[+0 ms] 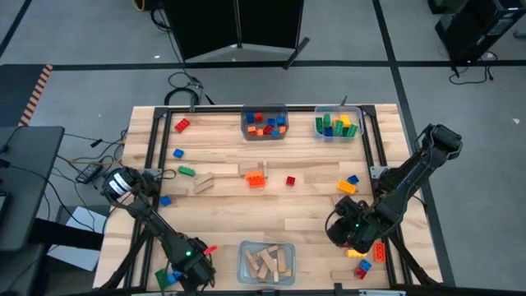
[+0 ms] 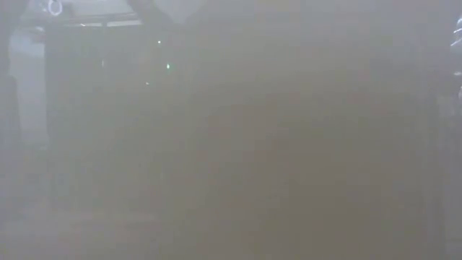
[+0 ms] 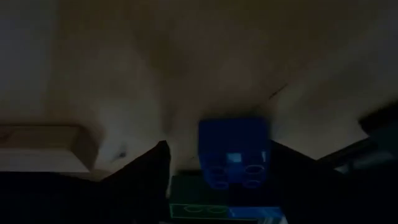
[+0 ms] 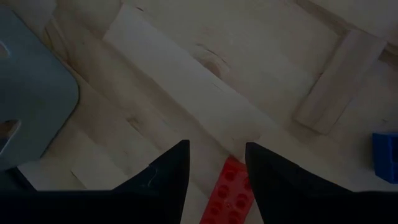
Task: Sort blocks by size
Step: Put the small blue game piece into the black bin
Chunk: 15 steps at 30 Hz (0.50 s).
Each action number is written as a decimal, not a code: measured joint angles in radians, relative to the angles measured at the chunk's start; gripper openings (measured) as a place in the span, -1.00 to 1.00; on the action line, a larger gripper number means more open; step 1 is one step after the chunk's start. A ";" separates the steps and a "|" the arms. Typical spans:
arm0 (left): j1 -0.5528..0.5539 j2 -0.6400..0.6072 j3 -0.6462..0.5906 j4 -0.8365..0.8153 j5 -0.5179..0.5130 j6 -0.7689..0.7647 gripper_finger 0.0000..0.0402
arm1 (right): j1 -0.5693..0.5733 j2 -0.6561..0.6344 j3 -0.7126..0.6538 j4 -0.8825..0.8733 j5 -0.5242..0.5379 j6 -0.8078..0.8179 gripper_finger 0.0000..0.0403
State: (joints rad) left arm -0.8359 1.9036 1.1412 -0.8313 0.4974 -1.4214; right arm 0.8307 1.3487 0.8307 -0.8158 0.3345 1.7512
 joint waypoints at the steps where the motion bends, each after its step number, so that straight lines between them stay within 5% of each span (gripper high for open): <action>1: -0.002 0.000 0.000 -0.004 -0.001 0.003 0.25 | 0.000 0.000 0.000 0.000 0.008 0.000 -0.16; 9: -0.004 -0.002 0.001 -0.005 -0.023 0.029 -0.30 | 0.000 0.000 0.000 0.001 0.016 -0.001 -0.16; 15: 0.015 -0.039 0.001 -0.003 -0.117 0.030 -0.30 | 0.000 0.000 0.000 0.002 0.016 -0.018 -0.16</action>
State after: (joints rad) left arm -0.8204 1.8649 1.1420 -0.8341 0.3807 -1.3918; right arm 0.8310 1.3491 0.8307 -0.8139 0.3504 1.7329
